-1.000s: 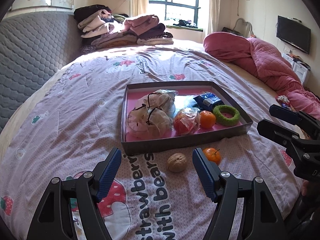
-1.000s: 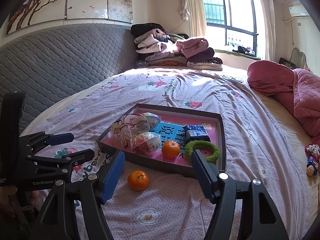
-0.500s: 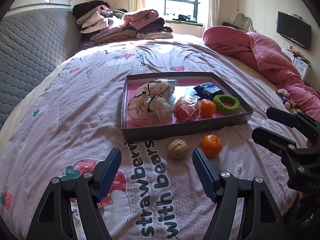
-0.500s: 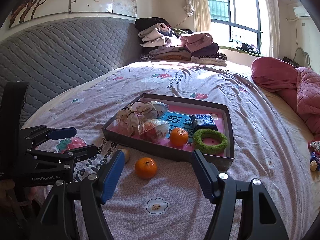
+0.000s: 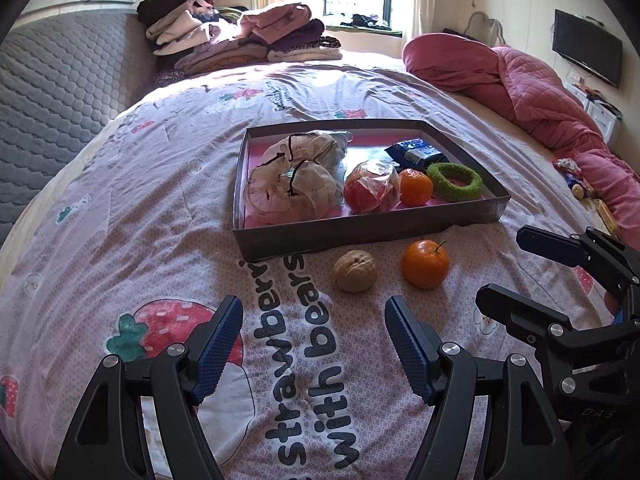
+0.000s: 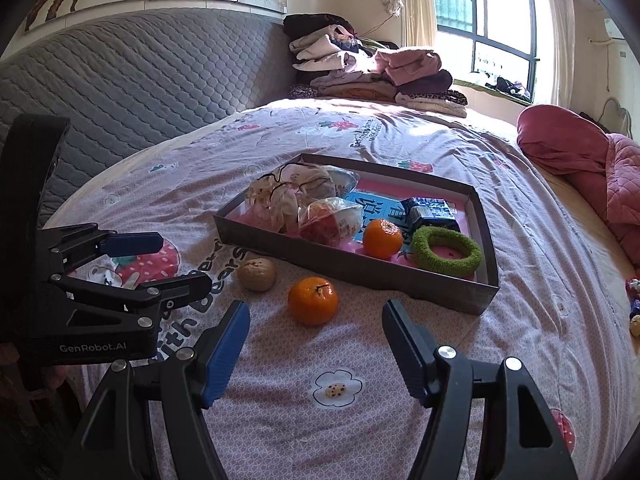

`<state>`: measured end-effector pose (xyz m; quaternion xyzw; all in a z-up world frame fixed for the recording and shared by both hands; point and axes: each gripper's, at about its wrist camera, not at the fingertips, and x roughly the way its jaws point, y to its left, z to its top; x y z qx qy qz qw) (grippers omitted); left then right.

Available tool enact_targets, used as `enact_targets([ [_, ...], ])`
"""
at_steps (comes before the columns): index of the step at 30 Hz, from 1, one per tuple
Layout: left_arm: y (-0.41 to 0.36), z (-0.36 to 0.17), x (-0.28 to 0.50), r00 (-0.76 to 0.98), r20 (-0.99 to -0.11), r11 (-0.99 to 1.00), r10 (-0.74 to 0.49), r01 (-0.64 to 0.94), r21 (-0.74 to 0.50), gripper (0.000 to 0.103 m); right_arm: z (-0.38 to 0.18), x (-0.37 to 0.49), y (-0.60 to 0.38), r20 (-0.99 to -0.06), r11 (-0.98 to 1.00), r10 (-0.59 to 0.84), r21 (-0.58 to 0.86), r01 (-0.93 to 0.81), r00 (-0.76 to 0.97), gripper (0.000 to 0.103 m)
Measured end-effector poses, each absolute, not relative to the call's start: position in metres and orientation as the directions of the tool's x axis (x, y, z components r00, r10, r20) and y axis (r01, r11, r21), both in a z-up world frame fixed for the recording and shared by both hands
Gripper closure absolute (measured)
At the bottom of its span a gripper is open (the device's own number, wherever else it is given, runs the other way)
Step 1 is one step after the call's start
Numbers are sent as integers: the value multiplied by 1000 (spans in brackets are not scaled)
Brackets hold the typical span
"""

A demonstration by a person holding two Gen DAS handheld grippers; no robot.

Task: Organize objects
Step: 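Grasp the walnut with the left tool while the right tool grasps the mandarin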

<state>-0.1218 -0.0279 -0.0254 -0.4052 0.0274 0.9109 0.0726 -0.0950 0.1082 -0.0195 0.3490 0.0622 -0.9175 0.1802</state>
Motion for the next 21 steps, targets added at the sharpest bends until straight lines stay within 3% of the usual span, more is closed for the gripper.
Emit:
enact_targets([
  [21,-29,-55,-152,-623,-770,-988,137,-145,-59,28,-55,-116,104,-707,-935,-247,-4,353,-662,35],
])
